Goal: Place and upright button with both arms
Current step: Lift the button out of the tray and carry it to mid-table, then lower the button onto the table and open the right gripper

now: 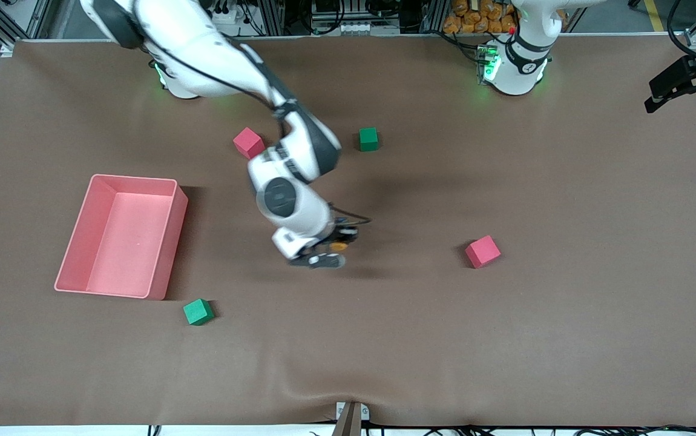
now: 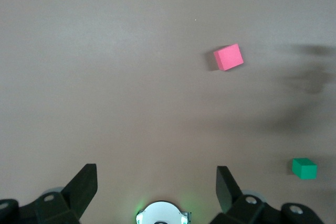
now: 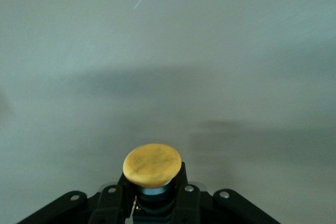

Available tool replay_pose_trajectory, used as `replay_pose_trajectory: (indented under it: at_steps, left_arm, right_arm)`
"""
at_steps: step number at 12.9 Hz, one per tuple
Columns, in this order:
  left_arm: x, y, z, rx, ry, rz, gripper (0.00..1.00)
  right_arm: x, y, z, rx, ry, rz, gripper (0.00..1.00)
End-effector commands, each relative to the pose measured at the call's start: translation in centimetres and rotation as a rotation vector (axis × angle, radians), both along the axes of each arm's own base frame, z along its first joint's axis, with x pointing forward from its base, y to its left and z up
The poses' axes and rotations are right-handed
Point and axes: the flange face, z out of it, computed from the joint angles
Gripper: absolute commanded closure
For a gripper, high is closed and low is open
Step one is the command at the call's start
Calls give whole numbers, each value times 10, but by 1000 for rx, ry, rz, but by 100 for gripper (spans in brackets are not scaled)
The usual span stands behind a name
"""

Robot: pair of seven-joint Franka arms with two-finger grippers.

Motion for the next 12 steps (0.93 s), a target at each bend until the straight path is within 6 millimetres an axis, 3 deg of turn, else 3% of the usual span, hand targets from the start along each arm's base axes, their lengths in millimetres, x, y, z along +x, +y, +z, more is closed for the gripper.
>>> replay_pose_trajectory:
  at_steps: [1,4,5,6,7,8,10,12]
  left_arm:
    - [-6,9,6,-19,3,-20,0]
    - [-5,11,6,-19,3,-17,0]
    - [-5,11,5,-20,4,-17,0]
    - [-5,11,5,-20,4,-17,0]
    - [-5,11,4,-21,6,-17,0]
    - [-5,10,4,-21,6,-19,0]
    - [-3,9,4,-22,7,-21,0]
    - [1,3,-3,-36,18,-29,0]
  right_arm:
    - [-15,46,-15,-58,-69,74,100]
    - [-39,64,-38,-84,-50,83,100]
    - [-39,63,-40,-91,-50,82,100]
    - [-39,61,-45,-97,-46,78,83]
    - [-40,62,-51,-97,-59,72,1]
    - [-44,70,-56,-107,-120,108,0]
    - [-34,63,-50,-105,-134,71,0]
    - [-21,57,-20,-89,-142,51,0]
